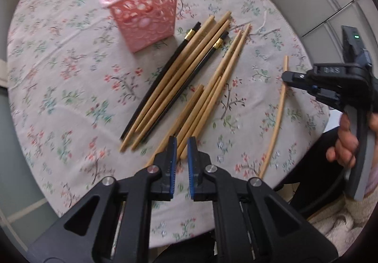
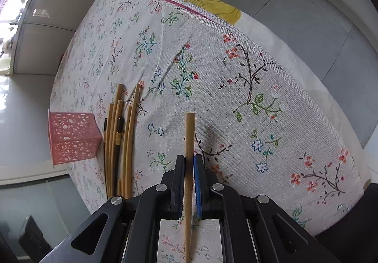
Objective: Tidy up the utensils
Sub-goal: 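Grasp a single wooden chopstick with the right tool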
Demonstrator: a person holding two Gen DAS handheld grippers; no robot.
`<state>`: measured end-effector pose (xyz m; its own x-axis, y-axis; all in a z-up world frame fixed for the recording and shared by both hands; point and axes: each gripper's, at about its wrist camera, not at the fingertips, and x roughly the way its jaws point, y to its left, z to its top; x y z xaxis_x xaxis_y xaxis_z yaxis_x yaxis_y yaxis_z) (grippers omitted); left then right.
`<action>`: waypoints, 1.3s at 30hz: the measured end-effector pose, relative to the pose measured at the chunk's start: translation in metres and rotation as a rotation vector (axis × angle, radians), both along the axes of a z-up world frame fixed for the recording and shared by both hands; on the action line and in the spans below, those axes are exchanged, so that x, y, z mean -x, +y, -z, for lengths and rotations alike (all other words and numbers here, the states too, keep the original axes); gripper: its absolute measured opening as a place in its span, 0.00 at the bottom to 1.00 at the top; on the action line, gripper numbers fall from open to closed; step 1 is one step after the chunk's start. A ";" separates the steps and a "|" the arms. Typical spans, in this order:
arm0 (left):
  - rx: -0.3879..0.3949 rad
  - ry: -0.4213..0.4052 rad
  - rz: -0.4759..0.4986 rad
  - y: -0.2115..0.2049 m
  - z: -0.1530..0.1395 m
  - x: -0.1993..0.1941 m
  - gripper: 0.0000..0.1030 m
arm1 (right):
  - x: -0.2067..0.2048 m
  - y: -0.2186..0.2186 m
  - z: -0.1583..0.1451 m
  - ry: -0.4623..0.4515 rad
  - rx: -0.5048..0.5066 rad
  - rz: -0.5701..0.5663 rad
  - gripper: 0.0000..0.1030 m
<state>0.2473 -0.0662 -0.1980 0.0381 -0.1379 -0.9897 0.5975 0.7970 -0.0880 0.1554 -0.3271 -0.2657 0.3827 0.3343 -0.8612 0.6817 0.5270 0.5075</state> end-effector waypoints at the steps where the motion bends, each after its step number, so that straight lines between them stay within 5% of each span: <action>1: -0.008 0.011 0.006 -0.005 0.004 -0.001 0.08 | -0.003 0.002 0.002 -0.002 0.002 -0.006 0.08; 13: -0.124 0.003 0.075 -0.025 0.032 -0.010 0.08 | -0.018 0.009 0.002 -0.020 0.028 -0.045 0.08; 30: -0.135 0.031 0.089 -0.017 0.046 -0.036 0.12 | -0.045 0.035 -0.009 0.023 0.187 -0.099 0.08; 35: -0.123 -0.050 0.076 -0.017 0.044 -0.023 0.13 | -0.053 0.049 -0.013 0.006 0.271 -0.120 0.08; 39: -0.073 -0.226 0.073 -0.005 0.030 0.006 0.10 | -0.044 0.033 -0.004 -0.086 0.158 -0.057 0.08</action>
<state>0.2415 -0.0711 -0.2281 0.2524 -0.0772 -0.9645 0.6520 0.7501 0.1106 0.1996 -0.2936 -0.2618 0.4418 0.2212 -0.8694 0.6056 0.6415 0.4709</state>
